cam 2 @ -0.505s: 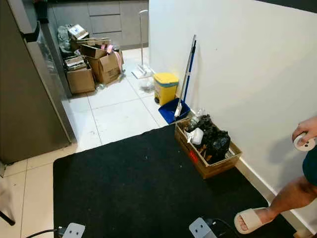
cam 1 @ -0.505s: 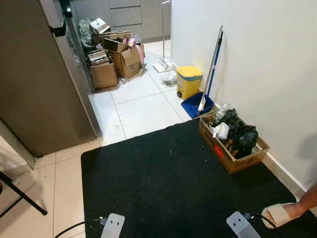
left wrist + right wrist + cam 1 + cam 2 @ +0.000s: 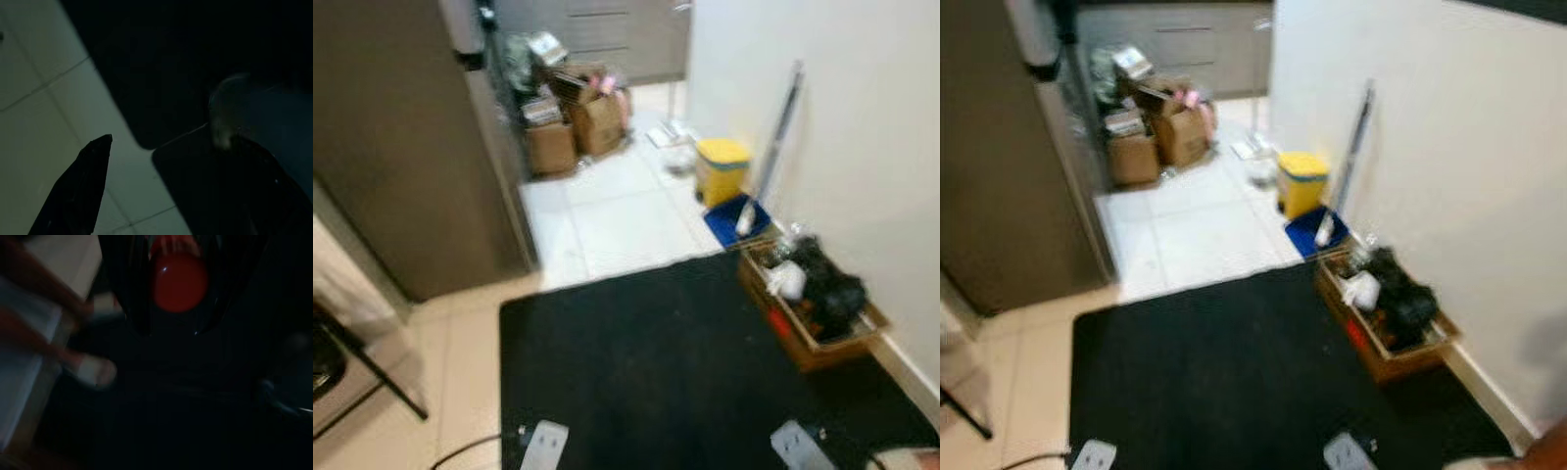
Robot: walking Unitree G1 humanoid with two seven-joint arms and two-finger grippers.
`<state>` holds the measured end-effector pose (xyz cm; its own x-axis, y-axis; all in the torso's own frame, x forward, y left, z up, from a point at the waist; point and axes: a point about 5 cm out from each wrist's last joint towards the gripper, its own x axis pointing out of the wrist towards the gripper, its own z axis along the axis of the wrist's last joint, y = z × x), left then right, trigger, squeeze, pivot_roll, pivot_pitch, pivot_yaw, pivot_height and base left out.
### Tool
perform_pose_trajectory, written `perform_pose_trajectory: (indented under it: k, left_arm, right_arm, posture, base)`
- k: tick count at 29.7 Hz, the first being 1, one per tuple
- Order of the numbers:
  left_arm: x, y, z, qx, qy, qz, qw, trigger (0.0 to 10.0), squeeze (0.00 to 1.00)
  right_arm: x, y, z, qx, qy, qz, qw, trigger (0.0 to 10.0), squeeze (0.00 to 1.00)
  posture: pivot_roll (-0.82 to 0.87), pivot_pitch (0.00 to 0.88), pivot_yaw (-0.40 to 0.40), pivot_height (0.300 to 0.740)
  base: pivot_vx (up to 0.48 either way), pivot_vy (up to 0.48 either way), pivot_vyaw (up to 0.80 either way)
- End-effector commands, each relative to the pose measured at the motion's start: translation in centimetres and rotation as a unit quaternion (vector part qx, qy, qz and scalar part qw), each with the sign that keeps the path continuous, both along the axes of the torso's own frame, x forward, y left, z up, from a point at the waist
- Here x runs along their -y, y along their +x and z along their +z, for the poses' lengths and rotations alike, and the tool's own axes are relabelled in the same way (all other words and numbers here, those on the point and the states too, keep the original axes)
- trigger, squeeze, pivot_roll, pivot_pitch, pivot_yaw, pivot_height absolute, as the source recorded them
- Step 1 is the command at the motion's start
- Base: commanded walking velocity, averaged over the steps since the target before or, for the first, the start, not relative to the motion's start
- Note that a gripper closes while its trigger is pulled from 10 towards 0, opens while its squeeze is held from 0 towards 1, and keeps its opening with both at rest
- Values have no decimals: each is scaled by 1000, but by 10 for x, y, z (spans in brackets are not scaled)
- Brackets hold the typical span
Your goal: Restocking fridge
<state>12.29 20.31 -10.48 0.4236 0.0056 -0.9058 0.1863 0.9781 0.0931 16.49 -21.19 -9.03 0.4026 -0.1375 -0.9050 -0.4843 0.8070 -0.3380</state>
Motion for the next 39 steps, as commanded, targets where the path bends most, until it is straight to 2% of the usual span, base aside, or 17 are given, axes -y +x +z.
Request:
perform_pose_trajectory:
  k: [1, 39]
  left_arm:
    - [4, 9, 2, 12, -3, -11, 1000, 10000, 0]
    - [6, 9, 2, 11, -4, -15, 1000, 10000, 0]
  right_arm:
    - [10, -7, -1, -10, -9, -11, 1000, 10000, 0]
    - [11, -10, -2, -12, -12, -10, 1000, 10000, 0]
  posture:
    - [-8, 0, -16, 740]
    - [-9, 0, -16, 740]
  base:
    - [394, 0, 0]
    - [392, 0, 0]
